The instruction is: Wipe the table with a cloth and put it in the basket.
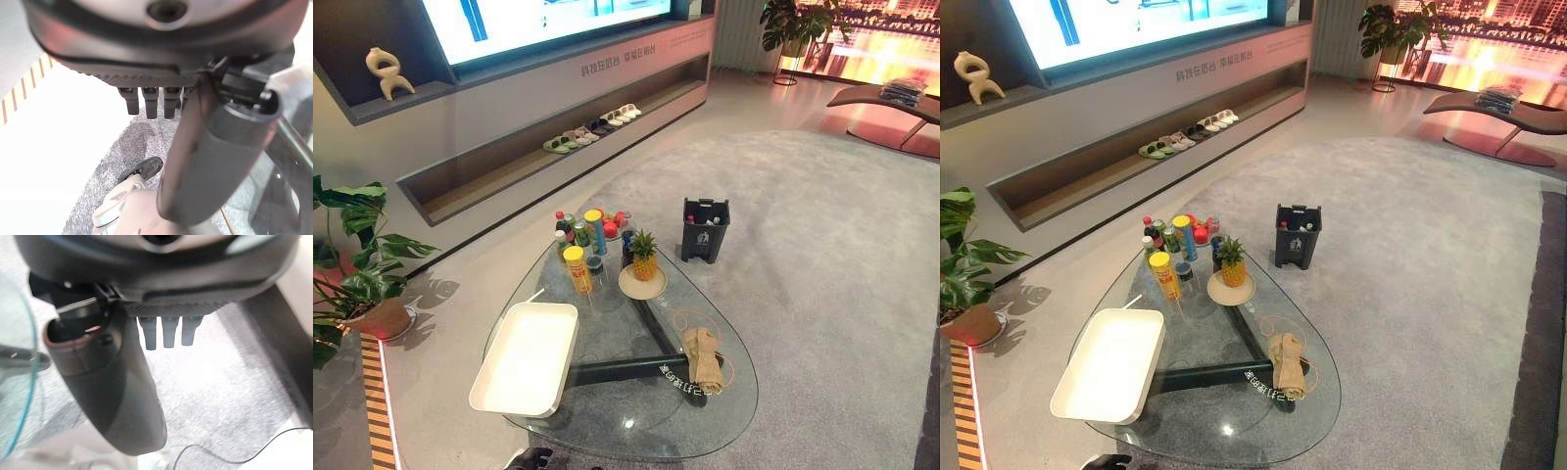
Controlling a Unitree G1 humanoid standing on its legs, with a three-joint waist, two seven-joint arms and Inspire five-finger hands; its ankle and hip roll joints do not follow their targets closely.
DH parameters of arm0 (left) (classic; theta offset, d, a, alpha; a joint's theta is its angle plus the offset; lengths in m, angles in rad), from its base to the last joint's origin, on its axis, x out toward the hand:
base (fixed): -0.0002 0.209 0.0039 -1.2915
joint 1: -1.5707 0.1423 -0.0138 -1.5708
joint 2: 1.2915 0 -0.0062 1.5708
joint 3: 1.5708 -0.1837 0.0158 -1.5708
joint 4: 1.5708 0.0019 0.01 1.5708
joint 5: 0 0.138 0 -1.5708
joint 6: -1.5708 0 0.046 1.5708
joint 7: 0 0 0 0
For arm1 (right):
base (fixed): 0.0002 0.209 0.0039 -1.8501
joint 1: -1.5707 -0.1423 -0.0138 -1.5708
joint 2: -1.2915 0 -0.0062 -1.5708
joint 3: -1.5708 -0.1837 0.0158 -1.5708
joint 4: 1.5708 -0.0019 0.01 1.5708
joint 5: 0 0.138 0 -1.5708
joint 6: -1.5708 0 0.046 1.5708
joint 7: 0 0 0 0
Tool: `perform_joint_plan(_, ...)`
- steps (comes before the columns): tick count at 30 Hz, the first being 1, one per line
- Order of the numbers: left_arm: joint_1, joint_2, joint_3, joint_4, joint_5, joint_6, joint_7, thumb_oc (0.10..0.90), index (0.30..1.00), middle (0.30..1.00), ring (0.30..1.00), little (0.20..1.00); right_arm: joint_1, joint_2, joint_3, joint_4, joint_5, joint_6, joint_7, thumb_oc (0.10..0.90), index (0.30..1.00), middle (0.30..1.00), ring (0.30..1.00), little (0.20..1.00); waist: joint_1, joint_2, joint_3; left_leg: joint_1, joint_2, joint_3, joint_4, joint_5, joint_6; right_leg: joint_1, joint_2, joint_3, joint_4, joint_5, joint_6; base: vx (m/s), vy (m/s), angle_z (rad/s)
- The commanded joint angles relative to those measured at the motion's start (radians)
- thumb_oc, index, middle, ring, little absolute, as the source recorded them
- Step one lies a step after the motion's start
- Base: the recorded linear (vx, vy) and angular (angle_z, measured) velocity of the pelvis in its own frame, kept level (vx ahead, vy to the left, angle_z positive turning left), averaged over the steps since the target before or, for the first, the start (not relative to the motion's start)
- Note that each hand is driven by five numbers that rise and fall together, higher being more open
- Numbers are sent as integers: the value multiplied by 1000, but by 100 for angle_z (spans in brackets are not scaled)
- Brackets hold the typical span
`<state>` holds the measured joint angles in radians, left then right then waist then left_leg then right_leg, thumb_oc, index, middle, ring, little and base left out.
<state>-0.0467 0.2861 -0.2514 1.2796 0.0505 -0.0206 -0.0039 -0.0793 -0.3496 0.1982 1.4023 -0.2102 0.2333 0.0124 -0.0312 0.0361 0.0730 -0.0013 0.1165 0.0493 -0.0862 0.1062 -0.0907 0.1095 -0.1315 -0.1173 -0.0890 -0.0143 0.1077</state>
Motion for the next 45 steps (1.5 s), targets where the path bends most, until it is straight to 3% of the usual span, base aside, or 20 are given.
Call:
perform_joint_plan(1, -146, 71, 57, 26, -125, -2, 34, 800, 900, 900, 900, 900, -122, -31, 13, 55, 24, 52, -38, 800, 900, 900, 900, 900, 28, -14, 104, 2, -42, 22, -1, -77, 28, -107, -15, 13, 2, 88, 9, -173, 2, -9)
perform_joint_plan(10, -318, 123, 119, -18, -497, -14, 11, 800, 900, 900, 900, 900, -233, -62, 53, 30, 76, 77, -63, 800, 900, 900, 900, 900, 22, 8, 227, -126, -68, -10, -1, -43, 46, -258, -12, 47, 6, 124, -3, -143, 8, -4)
perform_joint_plan(12, -383, 142, 133, -30, -587, -5, 31, 800, 900, 900, 900, 900, -299, -74, 69, 13, 105, 82, -70, 800, 900, 900, 900, 900, 24, 2, 293, -213, -71, -5, 66, -30, 42, -332, -18, 42, 86, 104, -14, -256, -40, -16)
perform_joint_plan(16, -478, 168, 122, -25, -603, 1, 56, 800, 900, 900, 900, 900, -374, -84, 91, -4, 135, 83, -67, 800, 900, 900, 900, 900, 22, -7, 348, -365, -80, -11, 207, -43, 43, -481, -18, 44, 259, 52, -29, -228, -73, -7)
perform_joint_plan(20, -536, 174, 118, -41, -665, -4, 73, 800, 900, 900, 900, 900, -444, -111, 98, -22, 162, 83, -90, 800, 900, 900, 900, 900, 13, 2, 387, -513, -94, -14, 329, -59, 49, -629, -16, 47, 379, 21, -40, -189, -51, 18)
perform_joint_plan(24, -551, 188, 131, -54, -708, -2, 114, 800, 900, 900, 900, 900, -480, -126, 99, -45, 173, 77, -132, 800, 900, 900, 900, 900, 12, 4, 403, -604, -91, -14, 420, -83, 51, -717, -7, 54, 464, -6, -52, -99, -38, 13)
perform_joint_plan(29, -561, 210, 182, -63, -851, -26, 169, 800, 900, 900, 900, 900, -511, -145, 73, -76, 183, -6, -299, 800, 900, 900, 900, 900, 4, 10, 432, -708, -74, -27, 532, -120, 58, -828, 18, 77, 577, -49, -73, -76, -36, 2)
perform_joint_plan(36, -563, 223, 218, -49, -878, -27, 194, 800, 900, 900, 900, 900, -538, -166, 59, -83, 197, -27, -316, 800, 900, 900, 900, 900, 11, 16, 447, -787, -65, -49, 619, -149, 66, -911, 31, 79, 691, -95, -91, -17, -16, -1)
perform_joint_plan(45, -555, 216, 217, -38, -883, -14, 167, 800, 900, 900, 900, 900, -568, -191, 35, -52, 276, -72, -318, 800, 900, 900, 900, 900, 23, 19, 447, -803, -64, -57, 625, -150, 60, -928, 36, 62, 713, -110, -101, 19, -7, 0)
